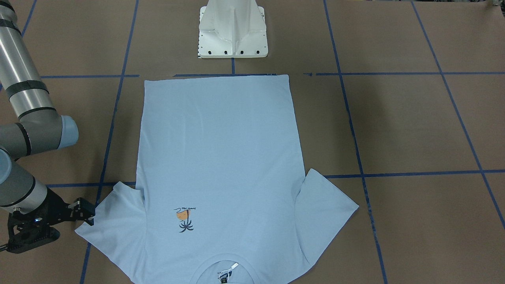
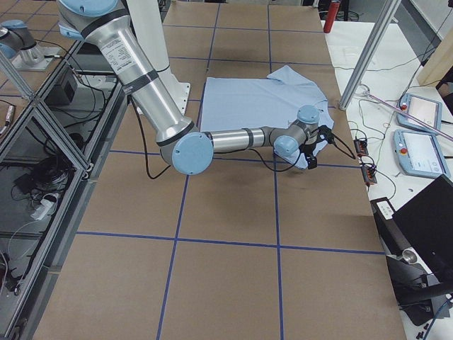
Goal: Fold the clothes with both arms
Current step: 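Move the right gripper down to the sleeve nearest it and grasp it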
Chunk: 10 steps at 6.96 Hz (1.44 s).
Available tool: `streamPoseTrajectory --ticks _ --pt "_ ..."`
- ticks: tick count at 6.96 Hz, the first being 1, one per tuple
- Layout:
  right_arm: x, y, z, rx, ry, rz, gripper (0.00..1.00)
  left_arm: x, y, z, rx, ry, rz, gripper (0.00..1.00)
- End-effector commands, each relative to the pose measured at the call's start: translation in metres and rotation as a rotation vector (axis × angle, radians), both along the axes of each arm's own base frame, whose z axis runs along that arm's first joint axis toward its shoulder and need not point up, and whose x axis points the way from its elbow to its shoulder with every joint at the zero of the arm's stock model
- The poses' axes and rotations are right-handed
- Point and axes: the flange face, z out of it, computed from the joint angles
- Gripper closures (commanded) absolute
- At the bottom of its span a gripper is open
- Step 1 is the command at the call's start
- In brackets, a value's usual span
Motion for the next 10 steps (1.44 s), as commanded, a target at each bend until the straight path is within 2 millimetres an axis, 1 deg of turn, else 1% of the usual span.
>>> streamPoseTrajectory --ticks 1,2,3,4,5,6,7,8,9,10 --pt "-0.009 -0.008 0.008 -0.023 0.017 -0.002 0.05 0.000 0.000 0.001 0.004 0.001 0.000 0.00" --pt "-0.017 -0.009 0.009 -0.028 0.023 -0.011 0.07 0.000 0.000 0.001 0.002 0.000 0.000 0.00" --pt "-0.029 -0.004 0.015 -0.034 0.038 -0.018 0.08 0.000 -0.001 0.000 0.003 0.002 0.001 0.00" --pt "-0.031 -0.004 0.020 -0.038 0.047 -0.018 0.12 0.000 -0.001 0.000 0.005 0.003 0.001 0.00" --pt "-0.032 -0.003 0.021 -0.041 0.048 -0.018 0.24 0.000 -0.001 0.001 0.003 0.004 0.002 0.00" --pt "-0.030 -0.003 0.023 -0.045 0.049 -0.018 0.39 0.000 0.000 0.000 0.005 0.007 0.004 0.00" --pt "-0.030 -0.003 0.022 -0.045 0.045 -0.019 0.51 0.000 0.000 0.000 0.005 0.007 0.004 0.00" --pt "-0.028 -0.005 0.020 -0.044 0.041 -0.018 0.56 0.000 0.000 0.000 0.005 0.007 0.004 0.00" --pt "-0.027 -0.005 0.019 -0.045 0.036 -0.020 0.59 0.001 -0.001 0.000 0.005 0.007 0.004 0.00" --pt "-0.025 -0.005 0.016 -0.049 0.024 -0.025 0.60 0.000 0.000 0.000 0.005 0.007 0.004 0.00"
